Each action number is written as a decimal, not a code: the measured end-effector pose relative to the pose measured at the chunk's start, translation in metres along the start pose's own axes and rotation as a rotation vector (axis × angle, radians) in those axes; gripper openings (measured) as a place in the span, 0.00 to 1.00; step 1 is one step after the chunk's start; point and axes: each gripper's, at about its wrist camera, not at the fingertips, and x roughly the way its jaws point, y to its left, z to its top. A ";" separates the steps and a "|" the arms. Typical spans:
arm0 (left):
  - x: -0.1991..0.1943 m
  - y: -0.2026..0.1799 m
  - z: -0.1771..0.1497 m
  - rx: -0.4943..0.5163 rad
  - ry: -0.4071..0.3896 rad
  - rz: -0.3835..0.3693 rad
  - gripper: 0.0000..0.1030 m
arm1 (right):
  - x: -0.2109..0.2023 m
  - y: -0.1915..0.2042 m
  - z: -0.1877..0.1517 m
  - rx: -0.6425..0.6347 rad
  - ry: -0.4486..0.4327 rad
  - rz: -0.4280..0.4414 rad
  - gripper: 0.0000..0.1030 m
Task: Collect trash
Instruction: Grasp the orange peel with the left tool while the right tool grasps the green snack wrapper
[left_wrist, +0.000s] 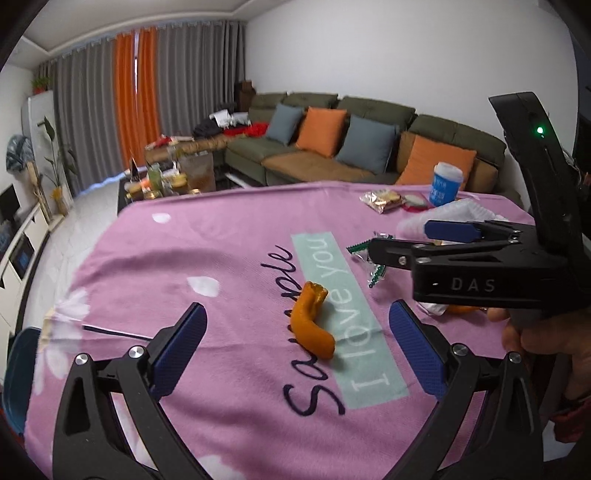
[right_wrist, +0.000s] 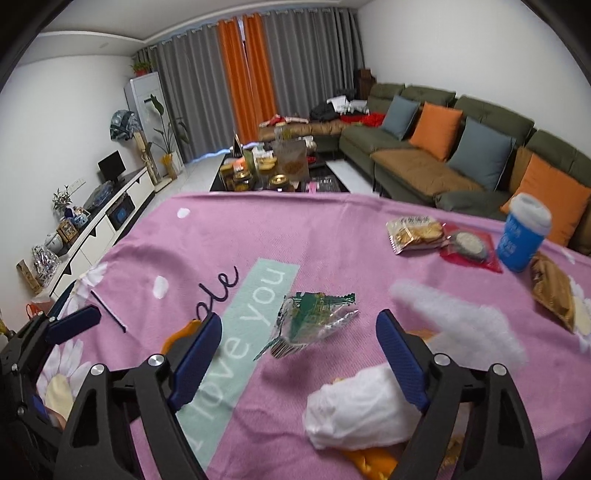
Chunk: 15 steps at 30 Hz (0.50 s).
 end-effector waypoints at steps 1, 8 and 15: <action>0.005 -0.002 0.001 -0.001 0.022 -0.005 0.94 | 0.004 0.000 0.001 0.004 0.012 0.005 0.73; 0.042 0.000 0.012 -0.026 0.119 -0.047 0.92 | 0.025 -0.010 0.001 0.058 0.076 0.035 0.54; 0.066 0.001 0.010 -0.054 0.186 -0.084 0.74 | 0.032 -0.014 -0.003 0.098 0.104 0.066 0.39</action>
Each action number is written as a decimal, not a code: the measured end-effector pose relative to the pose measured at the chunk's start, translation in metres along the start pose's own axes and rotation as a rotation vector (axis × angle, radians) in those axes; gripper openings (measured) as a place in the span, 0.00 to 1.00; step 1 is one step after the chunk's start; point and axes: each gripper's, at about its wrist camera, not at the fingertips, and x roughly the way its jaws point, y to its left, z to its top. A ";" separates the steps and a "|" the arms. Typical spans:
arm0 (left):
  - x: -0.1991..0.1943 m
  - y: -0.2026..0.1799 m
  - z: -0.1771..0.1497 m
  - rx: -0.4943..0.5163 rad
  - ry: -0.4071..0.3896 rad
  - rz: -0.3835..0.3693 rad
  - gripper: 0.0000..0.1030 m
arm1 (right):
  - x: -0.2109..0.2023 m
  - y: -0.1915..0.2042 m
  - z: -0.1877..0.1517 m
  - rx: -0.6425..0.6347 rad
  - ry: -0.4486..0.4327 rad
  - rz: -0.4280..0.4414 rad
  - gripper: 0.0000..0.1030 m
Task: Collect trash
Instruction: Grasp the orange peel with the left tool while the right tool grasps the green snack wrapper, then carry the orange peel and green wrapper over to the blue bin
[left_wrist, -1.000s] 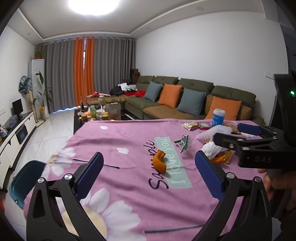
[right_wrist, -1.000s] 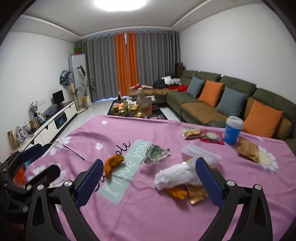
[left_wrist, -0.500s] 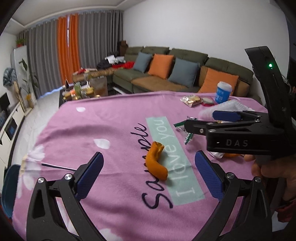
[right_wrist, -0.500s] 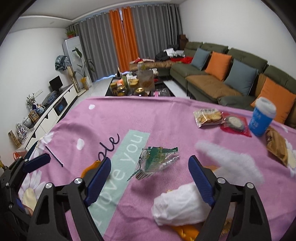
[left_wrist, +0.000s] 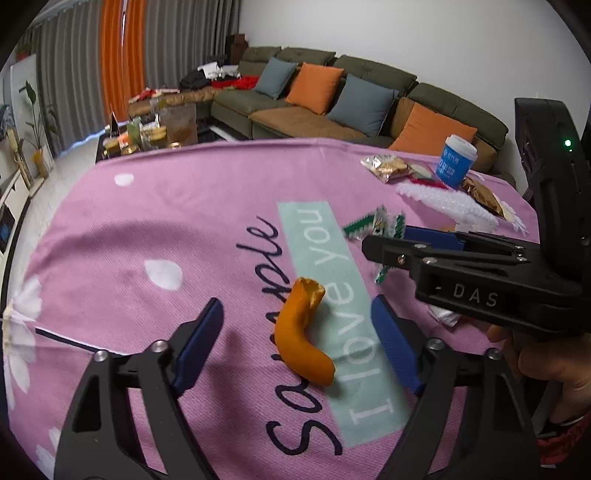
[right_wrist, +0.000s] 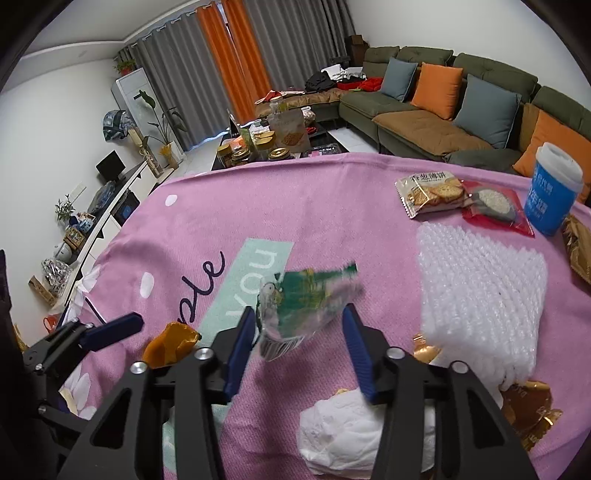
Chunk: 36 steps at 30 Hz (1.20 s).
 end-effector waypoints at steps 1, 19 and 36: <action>0.002 0.001 0.000 -0.006 0.006 -0.006 0.73 | 0.001 -0.001 0.000 0.002 0.003 0.005 0.34; -0.001 0.020 -0.012 -0.128 0.025 -0.123 0.17 | -0.023 0.008 -0.003 -0.005 -0.067 0.056 0.13; -0.132 0.046 -0.041 -0.186 -0.231 -0.043 0.16 | -0.085 0.072 -0.020 -0.144 -0.195 0.102 0.13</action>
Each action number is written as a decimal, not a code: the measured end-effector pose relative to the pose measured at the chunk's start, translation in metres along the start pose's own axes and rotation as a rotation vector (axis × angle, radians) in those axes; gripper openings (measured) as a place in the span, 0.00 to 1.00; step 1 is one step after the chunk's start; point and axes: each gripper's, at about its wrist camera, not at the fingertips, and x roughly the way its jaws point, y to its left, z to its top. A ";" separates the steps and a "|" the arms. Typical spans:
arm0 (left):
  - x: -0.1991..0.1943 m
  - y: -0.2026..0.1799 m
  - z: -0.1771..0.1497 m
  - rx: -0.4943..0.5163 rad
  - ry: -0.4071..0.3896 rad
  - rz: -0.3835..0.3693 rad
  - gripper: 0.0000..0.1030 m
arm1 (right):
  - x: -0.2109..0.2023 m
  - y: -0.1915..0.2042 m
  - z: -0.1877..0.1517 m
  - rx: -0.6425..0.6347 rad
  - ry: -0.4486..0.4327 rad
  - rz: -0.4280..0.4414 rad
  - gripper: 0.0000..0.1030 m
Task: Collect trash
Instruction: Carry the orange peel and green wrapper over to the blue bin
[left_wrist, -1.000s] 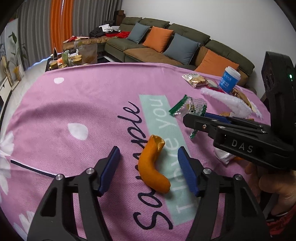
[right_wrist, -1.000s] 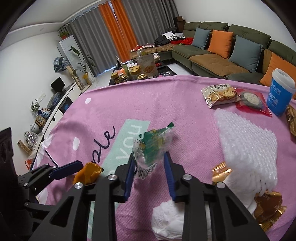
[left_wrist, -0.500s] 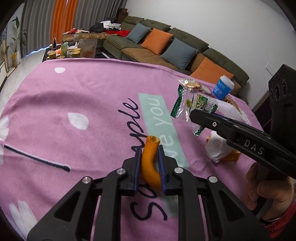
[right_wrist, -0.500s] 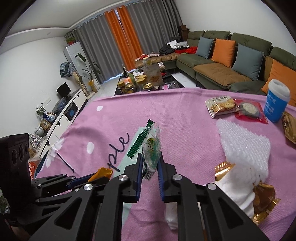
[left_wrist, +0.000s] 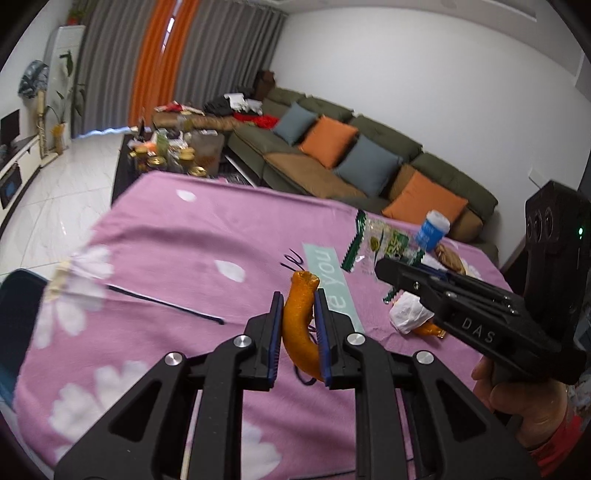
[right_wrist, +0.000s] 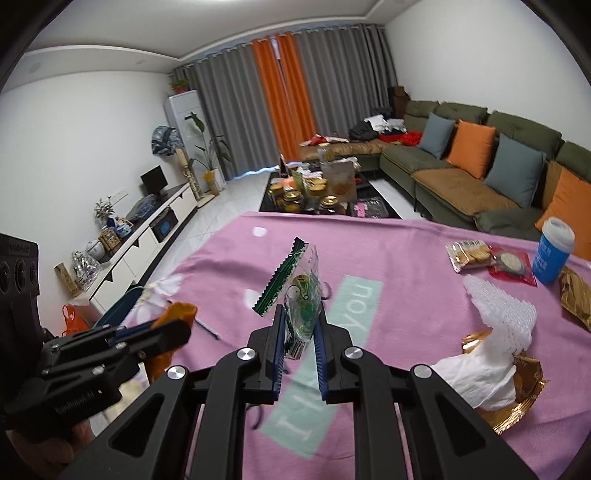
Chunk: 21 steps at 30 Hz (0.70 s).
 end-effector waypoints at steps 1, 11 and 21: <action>-0.009 0.002 0.000 -0.001 -0.016 0.008 0.16 | -0.004 0.006 0.000 -0.009 -0.008 0.003 0.13; -0.099 0.017 -0.009 -0.005 -0.158 0.090 0.16 | -0.036 0.065 -0.004 -0.111 -0.065 0.036 0.13; -0.184 0.030 -0.027 -0.023 -0.260 0.173 0.17 | -0.057 0.126 -0.011 -0.214 -0.105 0.103 0.13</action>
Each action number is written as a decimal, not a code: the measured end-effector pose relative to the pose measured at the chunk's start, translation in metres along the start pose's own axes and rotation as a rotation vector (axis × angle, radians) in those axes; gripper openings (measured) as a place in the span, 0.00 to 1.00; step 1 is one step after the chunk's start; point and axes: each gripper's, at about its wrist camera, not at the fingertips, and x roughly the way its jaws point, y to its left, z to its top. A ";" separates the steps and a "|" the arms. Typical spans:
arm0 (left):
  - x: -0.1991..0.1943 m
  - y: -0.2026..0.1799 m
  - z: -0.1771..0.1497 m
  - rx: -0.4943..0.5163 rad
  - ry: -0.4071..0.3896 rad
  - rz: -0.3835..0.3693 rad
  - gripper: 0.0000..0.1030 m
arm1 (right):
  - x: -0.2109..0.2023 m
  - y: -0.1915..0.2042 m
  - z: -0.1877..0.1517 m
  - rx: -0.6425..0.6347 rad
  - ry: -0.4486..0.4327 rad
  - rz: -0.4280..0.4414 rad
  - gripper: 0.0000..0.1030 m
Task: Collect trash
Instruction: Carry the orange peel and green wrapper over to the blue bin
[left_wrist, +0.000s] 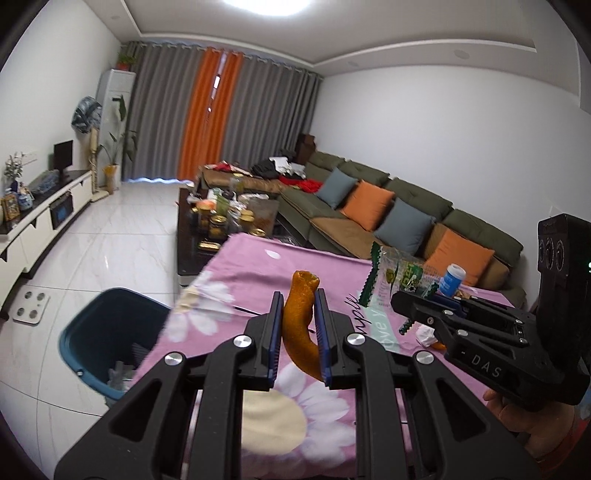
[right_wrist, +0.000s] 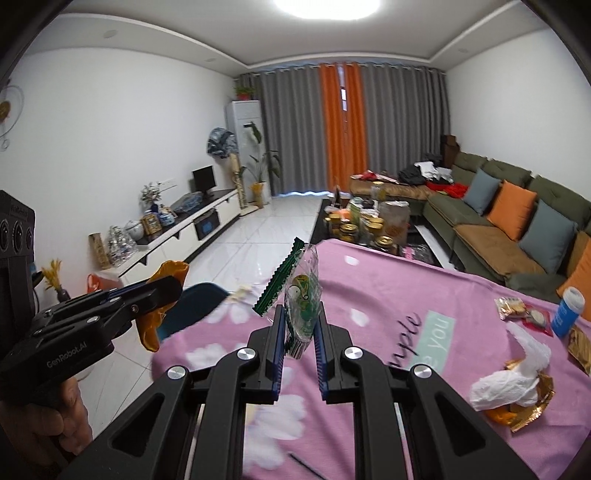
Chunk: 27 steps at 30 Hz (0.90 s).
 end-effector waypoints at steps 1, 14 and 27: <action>-0.007 0.001 0.000 -0.003 -0.008 0.006 0.17 | 0.000 0.006 0.001 -0.008 -0.002 0.006 0.13; -0.087 0.042 -0.012 -0.031 -0.060 0.184 0.16 | 0.015 0.078 0.006 -0.165 0.006 0.061 0.13; -0.114 0.085 -0.016 -0.079 -0.051 0.310 0.17 | 0.054 0.115 0.014 -0.264 0.056 0.089 0.13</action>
